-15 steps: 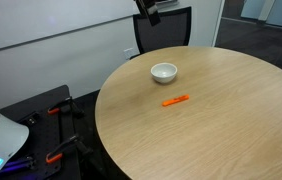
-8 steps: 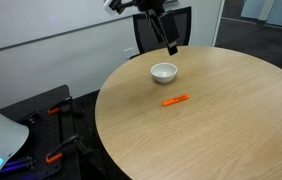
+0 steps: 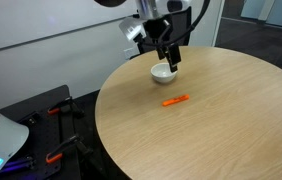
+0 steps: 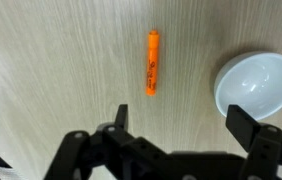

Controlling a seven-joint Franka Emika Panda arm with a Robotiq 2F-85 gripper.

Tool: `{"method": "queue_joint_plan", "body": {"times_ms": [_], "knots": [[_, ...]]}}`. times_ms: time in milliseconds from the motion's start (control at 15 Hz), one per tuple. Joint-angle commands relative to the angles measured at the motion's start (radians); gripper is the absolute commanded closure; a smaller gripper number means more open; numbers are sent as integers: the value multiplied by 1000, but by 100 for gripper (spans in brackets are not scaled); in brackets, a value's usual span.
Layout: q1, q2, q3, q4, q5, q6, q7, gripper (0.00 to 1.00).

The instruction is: Put the orange marker in the white bowl

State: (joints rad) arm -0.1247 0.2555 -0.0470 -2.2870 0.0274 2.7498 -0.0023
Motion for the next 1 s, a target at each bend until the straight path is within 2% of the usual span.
{"method": "queue_joint_plan", "body": {"times_ms": [0,933], "knots": [[-11,101,18,84,43,-8,-71,0],[-7,407,12,308,23,-30,-43,0]]}}
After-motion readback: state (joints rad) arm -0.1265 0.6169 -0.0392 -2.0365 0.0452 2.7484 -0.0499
